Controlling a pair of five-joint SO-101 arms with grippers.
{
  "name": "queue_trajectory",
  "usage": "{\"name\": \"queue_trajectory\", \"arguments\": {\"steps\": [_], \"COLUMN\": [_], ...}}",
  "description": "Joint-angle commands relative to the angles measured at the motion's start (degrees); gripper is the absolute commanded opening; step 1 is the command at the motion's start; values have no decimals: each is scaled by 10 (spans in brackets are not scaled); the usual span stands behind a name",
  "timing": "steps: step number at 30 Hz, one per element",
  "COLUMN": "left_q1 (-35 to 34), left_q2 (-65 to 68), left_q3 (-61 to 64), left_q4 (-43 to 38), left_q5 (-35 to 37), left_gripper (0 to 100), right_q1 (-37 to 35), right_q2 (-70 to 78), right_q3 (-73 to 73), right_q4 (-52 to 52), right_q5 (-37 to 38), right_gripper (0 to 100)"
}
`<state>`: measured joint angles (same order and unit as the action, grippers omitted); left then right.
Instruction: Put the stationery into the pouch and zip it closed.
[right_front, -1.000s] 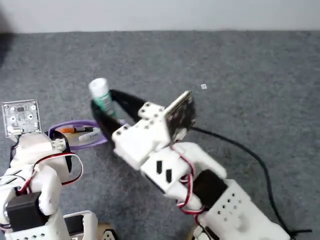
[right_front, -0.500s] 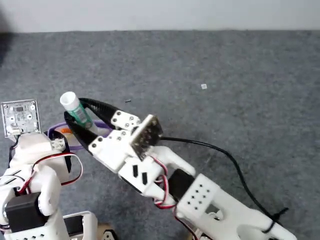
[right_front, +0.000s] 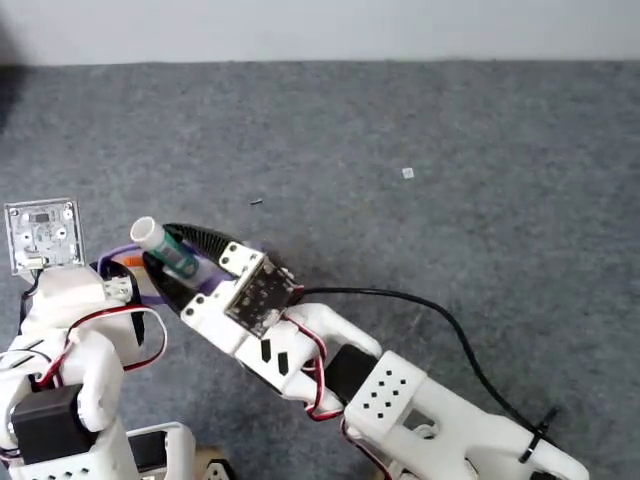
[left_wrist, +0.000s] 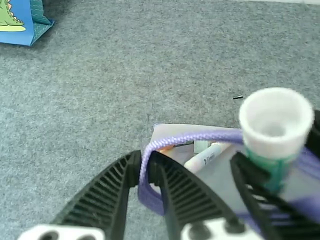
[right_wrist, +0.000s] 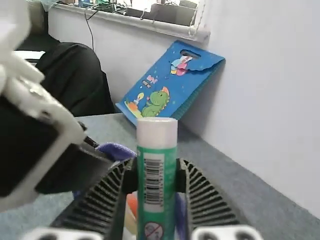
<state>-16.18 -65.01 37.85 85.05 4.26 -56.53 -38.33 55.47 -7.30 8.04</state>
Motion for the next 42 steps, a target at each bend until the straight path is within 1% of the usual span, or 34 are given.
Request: {"name": "queue_trajectory", "arguments": {"steps": [1,3,6,12,14,16,17,19,27,29,32,36,40,42], "left_q1": [-4,-4,-4,-4,-4,-4,-4,-4,-4,-4,-4,-4,-4,-4], "left_q2": [8,8,8,8,8,9,9,10,11,11,11,12,12,12], "left_q3": [32,32,32,32,32,32,32,32,32,33,33,33,33,33], "left_q4": [0,0,0,0,0,0,0,0,0,0,0,0,0,0], "left_q5": [5,5,5,5,5,5,5,5,5,5,5,5,5,5], "left_gripper": [11,11,11,11,11,11,11,11,11,11,11,11,11,11], "right_q1": [0,0,0,0,0,6,15,33,131,150,169,169,169,168], "right_q2": [-7,-19,-46,-141,-177,-218,-236,-268,-353,-358,-348,-292,-214,-180], "right_q3": [-31,-44,-47,-47,-47,-47,-47,-47,-47,-53,-83,-159,-230,-249], "right_q4": [49,64,81,182,213,247,266,303,422,452,522,657,771,804], "right_q5": [5,5,6,6,6,8,6,6,0,-33,-106,-184,-220,-236], "right_gripper": [191,191,162,99,69,17,2,17,8,8,8,8,15,51]}}
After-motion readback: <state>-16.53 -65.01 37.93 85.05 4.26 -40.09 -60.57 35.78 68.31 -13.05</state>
